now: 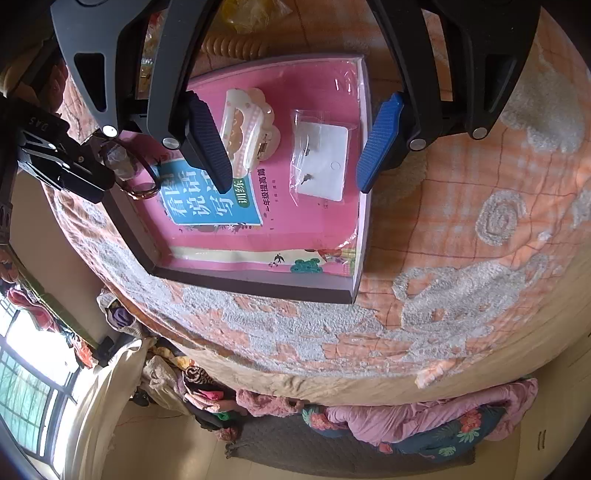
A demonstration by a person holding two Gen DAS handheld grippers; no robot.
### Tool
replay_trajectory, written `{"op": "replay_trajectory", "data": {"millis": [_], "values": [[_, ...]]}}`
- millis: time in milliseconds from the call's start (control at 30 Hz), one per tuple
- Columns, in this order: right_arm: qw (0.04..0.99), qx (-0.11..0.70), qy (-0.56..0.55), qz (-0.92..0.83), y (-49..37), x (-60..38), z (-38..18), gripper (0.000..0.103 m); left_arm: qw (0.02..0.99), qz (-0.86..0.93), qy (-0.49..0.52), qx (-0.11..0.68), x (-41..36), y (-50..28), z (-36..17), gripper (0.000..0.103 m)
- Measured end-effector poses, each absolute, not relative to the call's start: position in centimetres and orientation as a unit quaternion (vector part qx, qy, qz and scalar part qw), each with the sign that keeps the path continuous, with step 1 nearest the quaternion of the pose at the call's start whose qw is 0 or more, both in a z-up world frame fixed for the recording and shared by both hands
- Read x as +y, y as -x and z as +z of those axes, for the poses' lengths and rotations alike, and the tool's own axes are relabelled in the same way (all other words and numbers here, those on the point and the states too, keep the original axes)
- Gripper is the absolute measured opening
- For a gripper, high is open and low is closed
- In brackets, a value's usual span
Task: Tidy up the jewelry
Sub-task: 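Open both tools to drop the card and watch inside the box, then withdraw both tools from the box back over the remaining jewelry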
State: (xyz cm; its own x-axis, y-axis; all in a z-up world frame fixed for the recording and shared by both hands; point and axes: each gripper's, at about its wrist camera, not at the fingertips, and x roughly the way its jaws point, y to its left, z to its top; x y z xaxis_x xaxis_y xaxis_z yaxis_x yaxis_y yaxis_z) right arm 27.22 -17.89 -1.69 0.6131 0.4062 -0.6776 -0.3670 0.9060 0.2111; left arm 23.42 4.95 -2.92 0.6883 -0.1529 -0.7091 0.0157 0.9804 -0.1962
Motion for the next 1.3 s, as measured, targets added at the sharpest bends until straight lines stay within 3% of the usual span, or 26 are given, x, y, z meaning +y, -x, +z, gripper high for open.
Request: {"op": "replay_trajectory", "data": {"millis": [267,500,1300], "values": [[0.905,0.369,-0.046,0.209,-26.1,-19.1,-0.4,0.083,0.919,-0.037,0.089,0.381,5.5,-22.7,-2.2,0.084],[0.911,0.353,-0.050,0.206,-25.1,-19.6,0.6,0.088,0.924,-0.022,0.081,0.374,5.6,-21.9,-1.8,0.093],[0.929,0.304,-0.063,0.200,-21.1,-21.0,4.4,0.092,0.937,-0.028,0.111,0.330,6.6,-18.4,1.5,0.093]]}}
